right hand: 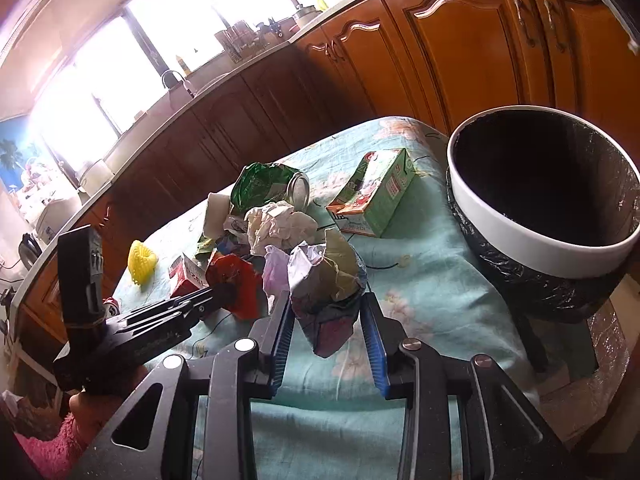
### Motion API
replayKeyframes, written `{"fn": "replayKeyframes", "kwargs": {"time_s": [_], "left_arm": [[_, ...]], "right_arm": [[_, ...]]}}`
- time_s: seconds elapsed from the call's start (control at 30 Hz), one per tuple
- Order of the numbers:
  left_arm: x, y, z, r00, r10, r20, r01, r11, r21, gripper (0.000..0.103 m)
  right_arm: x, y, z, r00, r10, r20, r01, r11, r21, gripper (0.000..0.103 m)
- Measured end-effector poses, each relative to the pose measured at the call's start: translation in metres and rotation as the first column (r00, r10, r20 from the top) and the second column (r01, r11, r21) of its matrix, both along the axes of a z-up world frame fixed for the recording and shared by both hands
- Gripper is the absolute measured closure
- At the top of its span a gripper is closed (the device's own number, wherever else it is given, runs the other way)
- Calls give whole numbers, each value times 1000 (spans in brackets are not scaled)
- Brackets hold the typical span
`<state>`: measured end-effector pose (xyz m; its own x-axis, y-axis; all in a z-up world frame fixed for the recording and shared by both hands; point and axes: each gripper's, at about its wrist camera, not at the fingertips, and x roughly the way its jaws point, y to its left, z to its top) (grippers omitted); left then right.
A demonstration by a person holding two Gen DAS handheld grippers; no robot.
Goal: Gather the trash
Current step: 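Grasp the orange snack wrapper with the left gripper while the right grasps crumpled paper, then carry both items over the bin and open both grippers to release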
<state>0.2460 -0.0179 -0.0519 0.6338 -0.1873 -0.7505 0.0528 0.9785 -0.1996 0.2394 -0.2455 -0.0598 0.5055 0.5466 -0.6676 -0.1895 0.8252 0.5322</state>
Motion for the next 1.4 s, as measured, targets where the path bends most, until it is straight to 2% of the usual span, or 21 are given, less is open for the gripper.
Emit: {"fn": "replayKeyframes", "kwargs": {"time_s": [0.2,0.4,0.67,0.93,1.17,1.4], "left_arm": [[-12,-5,19,998,-34,55,36,999,-25,101],[-24,-29,33,991,-102,82,107,993,-55,102],[-26,-66,47,975,-198,105,203,978,-44,102],[0,-103,52,956,-265,125,269,963,-16,102],[34,-133,54,945,-309,107,312,950,-14,102],[72,-166,52,932,-349,97,348,937,31,102]], "right_arm": [[-8,-10,4,1000,-26,11,26,1000,11,69],[-12,-29,8,998,-60,23,60,998,15,69],[-17,-63,13,991,-127,44,126,992,11,69],[-12,-104,15,977,-205,57,205,979,0,69],[-1,-127,16,966,-249,73,252,967,-34,69],[21,-148,17,954,-287,82,293,954,-71,69]]}}
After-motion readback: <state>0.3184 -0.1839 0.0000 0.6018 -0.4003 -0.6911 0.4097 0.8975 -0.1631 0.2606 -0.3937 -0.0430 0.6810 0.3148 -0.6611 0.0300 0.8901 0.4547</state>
